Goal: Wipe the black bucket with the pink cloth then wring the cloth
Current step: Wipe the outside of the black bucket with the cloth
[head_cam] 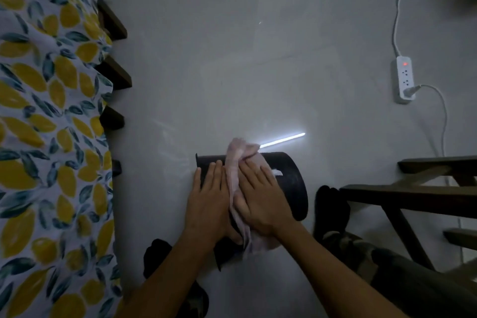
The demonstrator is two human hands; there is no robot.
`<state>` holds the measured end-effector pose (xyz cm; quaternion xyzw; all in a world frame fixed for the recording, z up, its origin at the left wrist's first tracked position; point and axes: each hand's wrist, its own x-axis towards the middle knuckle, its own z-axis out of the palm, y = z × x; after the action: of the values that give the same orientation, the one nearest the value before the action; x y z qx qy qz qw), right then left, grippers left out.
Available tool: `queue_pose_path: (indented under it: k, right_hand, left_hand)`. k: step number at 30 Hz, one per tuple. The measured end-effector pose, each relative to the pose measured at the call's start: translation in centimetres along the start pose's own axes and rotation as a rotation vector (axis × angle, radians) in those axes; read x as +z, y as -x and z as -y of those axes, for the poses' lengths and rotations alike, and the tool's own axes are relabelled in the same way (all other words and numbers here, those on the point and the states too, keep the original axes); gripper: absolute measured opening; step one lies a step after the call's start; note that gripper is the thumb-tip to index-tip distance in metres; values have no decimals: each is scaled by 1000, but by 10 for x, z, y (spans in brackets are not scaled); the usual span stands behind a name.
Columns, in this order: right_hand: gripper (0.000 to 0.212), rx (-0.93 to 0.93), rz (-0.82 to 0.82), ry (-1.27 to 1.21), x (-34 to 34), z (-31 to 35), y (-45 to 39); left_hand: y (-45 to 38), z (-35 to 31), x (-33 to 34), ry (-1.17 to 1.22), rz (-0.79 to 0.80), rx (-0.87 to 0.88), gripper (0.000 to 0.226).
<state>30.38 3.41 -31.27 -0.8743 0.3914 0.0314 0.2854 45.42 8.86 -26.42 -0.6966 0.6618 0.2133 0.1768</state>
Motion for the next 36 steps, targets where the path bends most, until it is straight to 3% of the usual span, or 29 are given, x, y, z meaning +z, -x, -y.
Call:
queue_pose_path:
  k: [4, 9, 13, 15, 17, 20, 23, 26, 28, 32, 36]
  right_hand:
    - [58, 189, -123, 25, -13, -38, -27]
    - [70, 369, -208, 93, -4, -41, 23]
    - [67, 118, -158, 130, 30, 8, 52]
    - [67, -27, -143, 115, 30, 12, 34]
    - [65, -84, -90, 163, 19, 0, 6]
    - [63, 175, -116, 90, -6, -30, -24]
    - [66, 392, -222, 79, -4, -44, -5]
    - [65, 296, -252, 208, 33, -14, 46]
    - [63, 146, -201, 136, 47, 10, 56]
    - [58, -18, -107, 86, 16, 6, -1]
    - [55, 338, -150, 67, -15, -38, -41]
  left_hand:
    - [3, 2, 2, 28, 29, -25, 161]
    - [0, 1, 3, 49, 66, -63, 167]
    - [6, -3, 17, 66, -15, -18, 159]
    - [10, -3, 25, 135, -105, 40, 137]
    - [7, 1, 25, 107, -89, 38, 139]
    - [2, 7, 7, 37, 26, -12, 170]
    - [-5, 5, -3, 26, 97, -58, 171]
    - [-10, 2, -4, 4, 89, -79, 169]
    - [-4, 1, 9, 17, 22, -55, 167]
    - [5, -1, 28, 81, -53, 12, 150]
    - [8, -4, 23, 124, 20, -49, 177]
